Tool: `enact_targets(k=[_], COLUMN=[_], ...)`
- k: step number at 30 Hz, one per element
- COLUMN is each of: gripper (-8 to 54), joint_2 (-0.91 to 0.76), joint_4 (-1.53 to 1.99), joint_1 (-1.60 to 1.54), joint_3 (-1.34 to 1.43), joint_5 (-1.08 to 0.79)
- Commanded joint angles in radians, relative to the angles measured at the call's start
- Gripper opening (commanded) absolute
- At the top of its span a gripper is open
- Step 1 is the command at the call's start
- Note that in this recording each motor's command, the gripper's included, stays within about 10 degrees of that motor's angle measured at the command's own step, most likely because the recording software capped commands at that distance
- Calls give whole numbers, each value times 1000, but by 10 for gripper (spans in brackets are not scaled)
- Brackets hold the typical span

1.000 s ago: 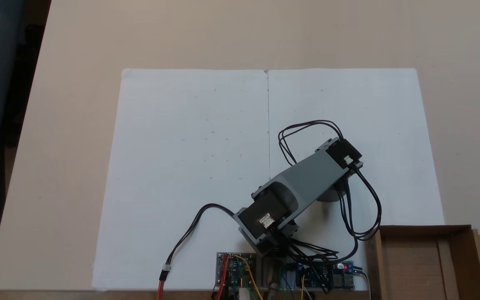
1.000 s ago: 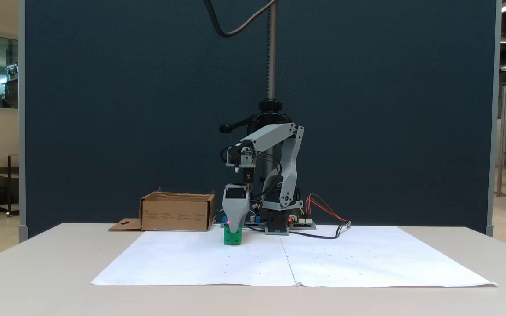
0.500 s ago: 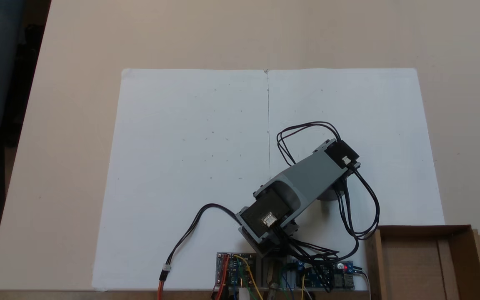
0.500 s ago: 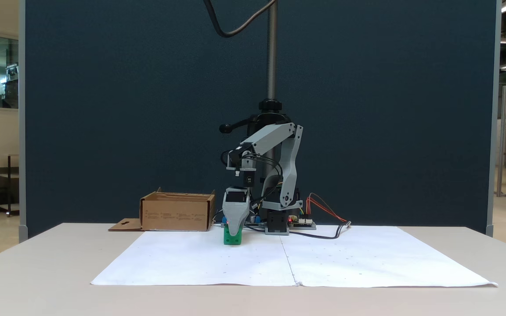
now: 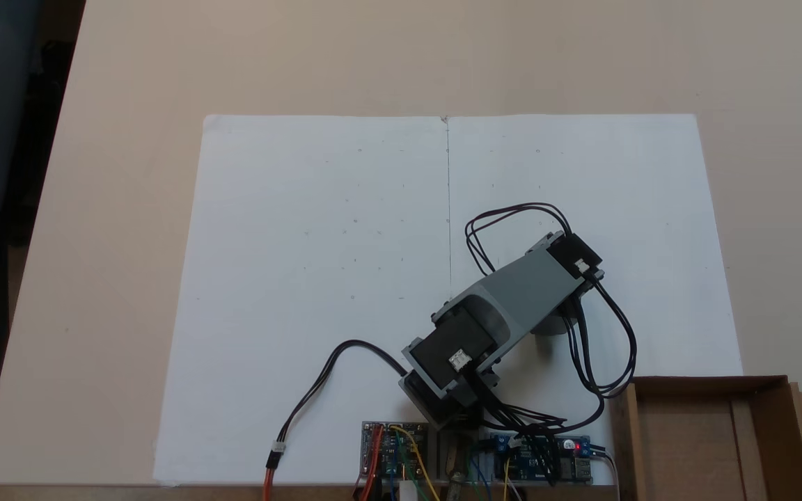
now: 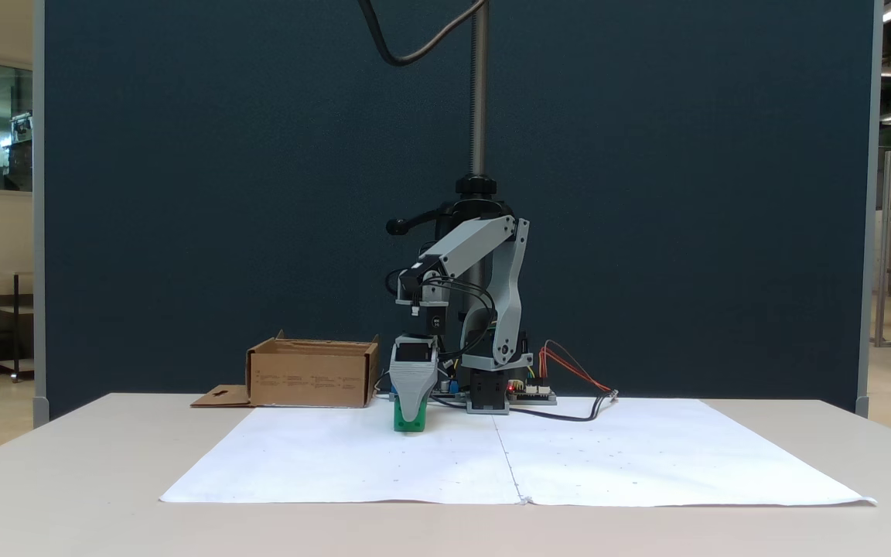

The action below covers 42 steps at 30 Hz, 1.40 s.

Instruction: Grasp a green dice and put it in the bin.

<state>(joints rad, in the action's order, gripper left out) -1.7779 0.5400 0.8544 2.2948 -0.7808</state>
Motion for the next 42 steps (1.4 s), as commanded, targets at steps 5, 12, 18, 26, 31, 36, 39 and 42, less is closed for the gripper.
enact_targets(k=[5, 12, 18, 26, 31, 36, 39, 42], gripper=[448, 435, 432, 433, 432, 432, 432, 432], joint_2=[-5, 5, 6, 17, 32, 49, 58, 66], joint_4=[-61, -120, -120, -121, -132, -160, -186, -215], joint_1=[15, 18, 21, 21, 23, 25, 29, 31], joint_3=[-17, -11, 2, 17, 17, 17, 17, 17], joint_5=[48, 37, 11, -64, -64, -89, -107, -127])
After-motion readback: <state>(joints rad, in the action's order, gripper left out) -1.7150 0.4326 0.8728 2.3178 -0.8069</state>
